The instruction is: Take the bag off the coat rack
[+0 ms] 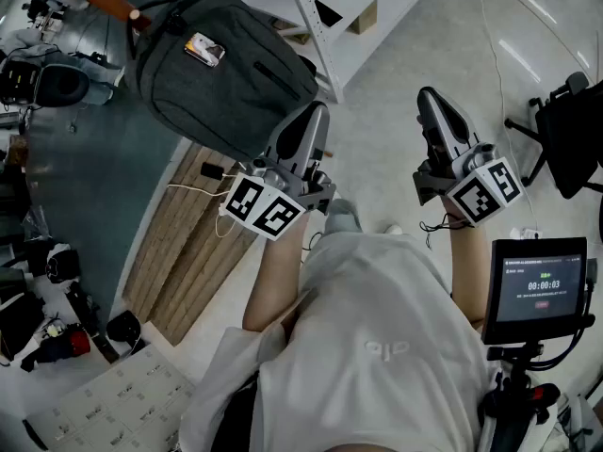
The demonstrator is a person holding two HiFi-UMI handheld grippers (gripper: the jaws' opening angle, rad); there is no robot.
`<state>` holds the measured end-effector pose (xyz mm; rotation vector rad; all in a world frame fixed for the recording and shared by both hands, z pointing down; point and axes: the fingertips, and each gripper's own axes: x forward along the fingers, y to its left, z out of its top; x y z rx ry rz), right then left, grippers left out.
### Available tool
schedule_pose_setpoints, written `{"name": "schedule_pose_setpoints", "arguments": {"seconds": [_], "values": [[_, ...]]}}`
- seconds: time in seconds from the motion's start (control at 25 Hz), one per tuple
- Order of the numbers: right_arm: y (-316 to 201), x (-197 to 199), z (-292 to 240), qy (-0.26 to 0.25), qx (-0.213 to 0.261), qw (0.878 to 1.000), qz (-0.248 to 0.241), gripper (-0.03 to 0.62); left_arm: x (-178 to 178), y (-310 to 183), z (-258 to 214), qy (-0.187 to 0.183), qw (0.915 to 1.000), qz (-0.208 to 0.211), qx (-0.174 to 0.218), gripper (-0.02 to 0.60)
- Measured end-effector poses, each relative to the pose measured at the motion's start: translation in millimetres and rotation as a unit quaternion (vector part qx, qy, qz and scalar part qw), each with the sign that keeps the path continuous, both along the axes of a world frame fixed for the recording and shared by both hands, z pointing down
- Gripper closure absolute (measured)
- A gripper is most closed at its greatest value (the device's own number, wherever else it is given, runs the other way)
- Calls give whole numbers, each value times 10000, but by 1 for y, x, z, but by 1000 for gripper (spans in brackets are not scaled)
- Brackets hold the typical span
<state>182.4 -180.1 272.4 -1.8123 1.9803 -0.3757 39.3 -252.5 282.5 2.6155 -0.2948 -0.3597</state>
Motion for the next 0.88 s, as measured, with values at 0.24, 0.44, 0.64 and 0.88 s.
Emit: {"name": "schedule_pose_setpoints", "arguments": {"seconds": [0.24, 0.44, 0.64, 0.88], "values": [[-112, -40, -4, -38, 62, 9996, -289, 586, -35, -92, -16, 120, 9999, -17, 113, 586], [-19, -69, 10, 14, 283, 9976, -635, 585, -65, 25, -17, 175, 9986, -84, 493, 586], [98, -59, 39, -5, 435, 9934, -1062, 583, -95, 150, -8, 316, 9910, -965, 869, 584], [115, -75, 19, 523, 657, 9838, -1587, 434, -171, 183, -14, -33, 9664, -2211, 1308, 519]]}}
